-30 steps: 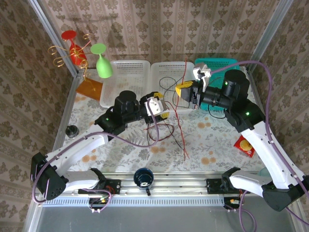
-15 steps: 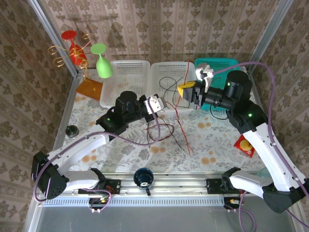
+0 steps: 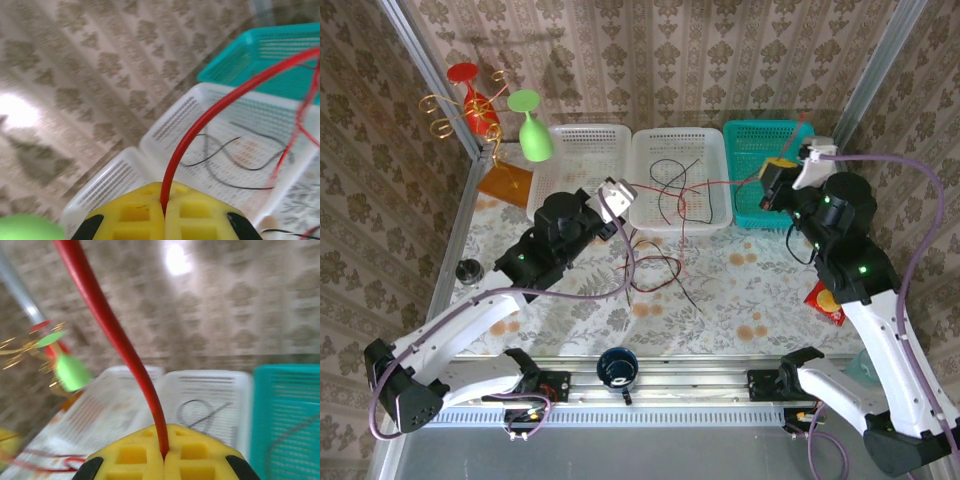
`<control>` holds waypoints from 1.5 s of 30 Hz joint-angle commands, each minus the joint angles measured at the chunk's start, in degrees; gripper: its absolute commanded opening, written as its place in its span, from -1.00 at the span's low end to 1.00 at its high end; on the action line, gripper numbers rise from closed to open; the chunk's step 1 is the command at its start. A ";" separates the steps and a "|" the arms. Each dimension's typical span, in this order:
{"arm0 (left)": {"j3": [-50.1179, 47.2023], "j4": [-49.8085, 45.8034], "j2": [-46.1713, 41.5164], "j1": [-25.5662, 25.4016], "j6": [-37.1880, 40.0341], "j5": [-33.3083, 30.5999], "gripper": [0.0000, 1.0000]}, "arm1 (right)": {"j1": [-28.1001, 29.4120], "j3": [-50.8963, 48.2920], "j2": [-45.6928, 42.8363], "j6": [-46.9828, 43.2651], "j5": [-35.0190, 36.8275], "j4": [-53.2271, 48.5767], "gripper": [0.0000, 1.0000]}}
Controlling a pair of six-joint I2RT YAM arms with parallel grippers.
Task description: Untangle the cables
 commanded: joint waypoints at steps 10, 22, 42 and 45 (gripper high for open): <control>5.11 -20.37 -3.20 11.35 -18.33 -17.76 -1.00 | -6.96 -5.47 -6.12 1.96 29.12 -4.52 -1.00; 3.45 -27.65 -6.27 19.90 -30.75 -1.37 -1.00 | -10.94 -7.77 -7.86 2.56 26.40 -4.23 -1.00; 8.96 -23.87 -0.32 0.64 -37.49 -1.41 -1.00 | -10.95 22.18 13.52 -2.38 11.69 9.05 -1.00; 8.79 -23.57 0.49 -1.00 -38.25 -2.30 -1.00 | -10.95 28.43 19.28 -2.91 10.61 10.80 -1.00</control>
